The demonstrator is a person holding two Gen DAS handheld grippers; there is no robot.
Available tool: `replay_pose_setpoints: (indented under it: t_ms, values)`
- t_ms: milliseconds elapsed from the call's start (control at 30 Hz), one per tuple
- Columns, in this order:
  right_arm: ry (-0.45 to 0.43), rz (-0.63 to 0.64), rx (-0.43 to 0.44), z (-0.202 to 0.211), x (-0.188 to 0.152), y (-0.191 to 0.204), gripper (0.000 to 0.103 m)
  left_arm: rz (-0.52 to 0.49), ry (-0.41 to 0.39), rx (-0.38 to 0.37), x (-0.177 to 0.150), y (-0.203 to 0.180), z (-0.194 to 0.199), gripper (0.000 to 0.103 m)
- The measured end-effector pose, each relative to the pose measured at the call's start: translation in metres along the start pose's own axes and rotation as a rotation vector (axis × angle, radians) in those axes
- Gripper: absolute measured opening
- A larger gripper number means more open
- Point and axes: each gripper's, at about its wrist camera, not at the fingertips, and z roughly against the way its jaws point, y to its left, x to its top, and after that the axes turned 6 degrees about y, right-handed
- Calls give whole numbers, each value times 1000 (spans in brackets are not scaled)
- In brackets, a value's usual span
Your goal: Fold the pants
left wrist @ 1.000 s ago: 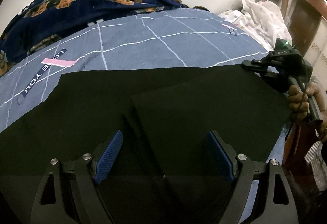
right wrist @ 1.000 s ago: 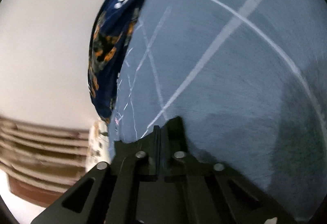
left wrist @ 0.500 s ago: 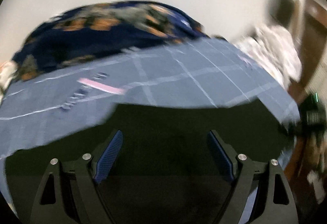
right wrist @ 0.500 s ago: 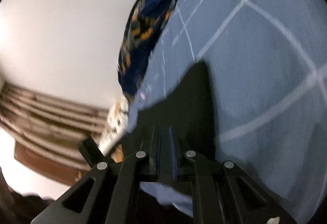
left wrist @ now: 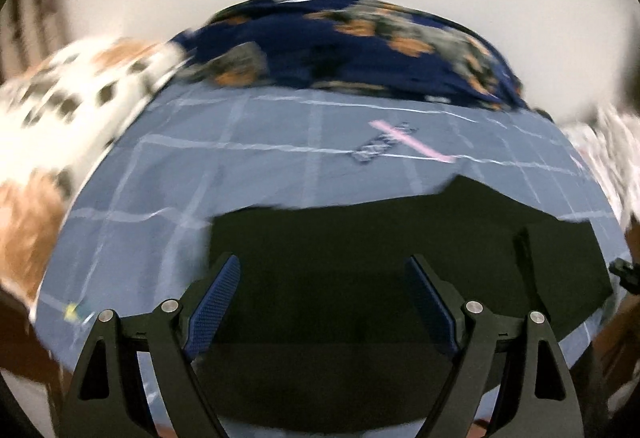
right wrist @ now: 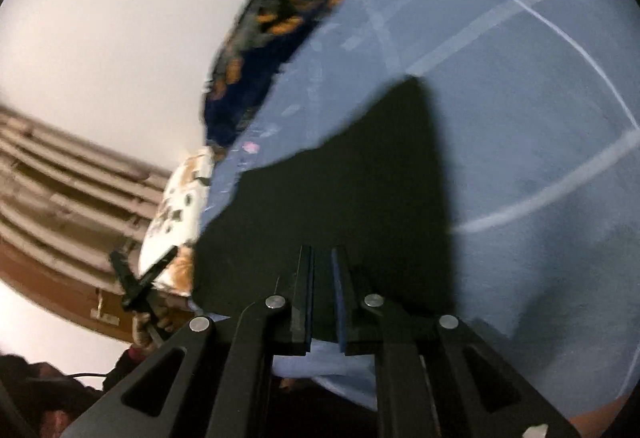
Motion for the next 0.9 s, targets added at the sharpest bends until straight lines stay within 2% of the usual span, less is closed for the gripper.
replay_pose_setpoints:
  t_ms: [33, 100, 167, 300, 367, 467, 533, 567, 633, 767, 833, 900]
  values:
    - [11, 21, 17, -5, 1, 12, 18, 27, 2, 14, -2, 14, 5, 84]
    - [44, 65, 51, -24, 3, 40, 31, 78, 8, 48, -7, 43, 12, 84]
    - [78, 84, 82, -42, 4, 60, 33, 118, 47, 41, -16, 70, 16, 84]
    - [151, 86, 147, -82, -3, 86, 39, 153, 150, -36, -39, 97, 6, 80]
    - [184, 84, 162, -101, -10, 95, 40, 164, 201, -76, -51, 104, -5, 68]
    - [229, 78, 151, -121, -20, 100, 40, 197, 221, -135, -59, 111, -15, 66]
    - [247, 67, 148, -128, -25, 102, 40, 218, 231, -207, -59, 112, -22, 66]
    - [250, 66, 143, -130, -27, 103, 40, 212, 235, -236, -59, 110, -26, 66]
    - [252, 67, 137, -130, -30, 104, 40, 174, 231, -244, -55, 103, -31, 66]
    - [244, 47, 134, -133, -33, 105, 48, 100, 262, -309, -50, 86, -42, 66]
    - [241, 39, 132, -133, -34, 104, 48, 45, 263, -301, -45, 75, -44, 66]
    - [242, 32, 134, -135, -34, 103, 50, 3, 231, -301, -39, 69, -42, 66]
